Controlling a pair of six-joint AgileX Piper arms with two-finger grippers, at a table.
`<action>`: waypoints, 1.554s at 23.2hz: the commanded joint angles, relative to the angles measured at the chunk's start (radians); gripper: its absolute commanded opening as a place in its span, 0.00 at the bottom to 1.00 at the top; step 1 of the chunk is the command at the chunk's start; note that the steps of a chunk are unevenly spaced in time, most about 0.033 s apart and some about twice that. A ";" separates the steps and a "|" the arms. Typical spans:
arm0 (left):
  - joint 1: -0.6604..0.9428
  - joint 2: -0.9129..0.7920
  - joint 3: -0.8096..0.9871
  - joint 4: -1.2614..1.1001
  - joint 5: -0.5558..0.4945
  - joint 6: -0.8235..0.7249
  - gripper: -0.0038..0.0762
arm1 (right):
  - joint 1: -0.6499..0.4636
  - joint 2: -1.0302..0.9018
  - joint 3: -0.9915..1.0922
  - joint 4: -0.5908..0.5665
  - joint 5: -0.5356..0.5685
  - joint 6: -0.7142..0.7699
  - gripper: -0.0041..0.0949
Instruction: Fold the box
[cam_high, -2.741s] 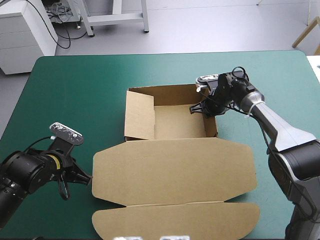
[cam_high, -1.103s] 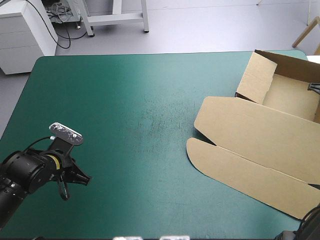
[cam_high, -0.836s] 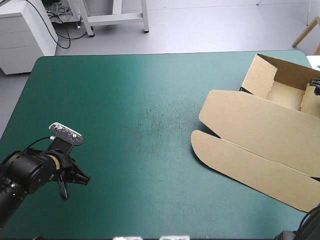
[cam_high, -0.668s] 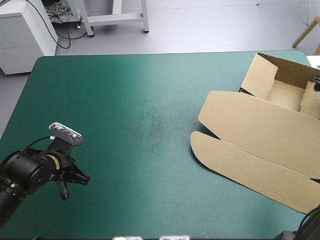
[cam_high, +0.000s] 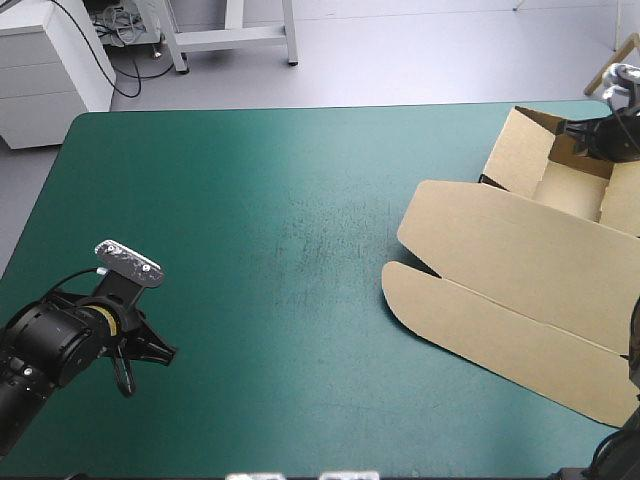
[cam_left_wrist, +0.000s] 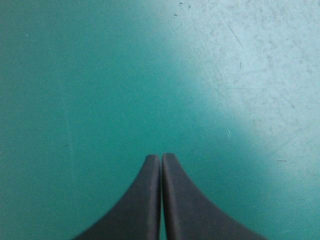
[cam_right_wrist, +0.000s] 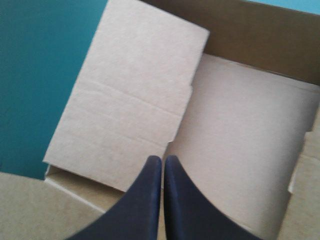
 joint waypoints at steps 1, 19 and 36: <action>-0.001 -0.013 -0.024 0.023 -0.037 -0.012 0.04 | 0.114 -0.077 -0.031 -0.052 -0.011 -0.024 0.04; -0.001 -0.013 -0.024 0.017 -0.152 -0.037 0.04 | 0.484 -0.295 0.311 -0.143 -0.116 -0.046 0.04; -0.001 -0.117 0.137 0.006 -0.351 -0.040 0.04 | 0.484 -0.936 1.043 -0.118 -0.371 -0.128 0.02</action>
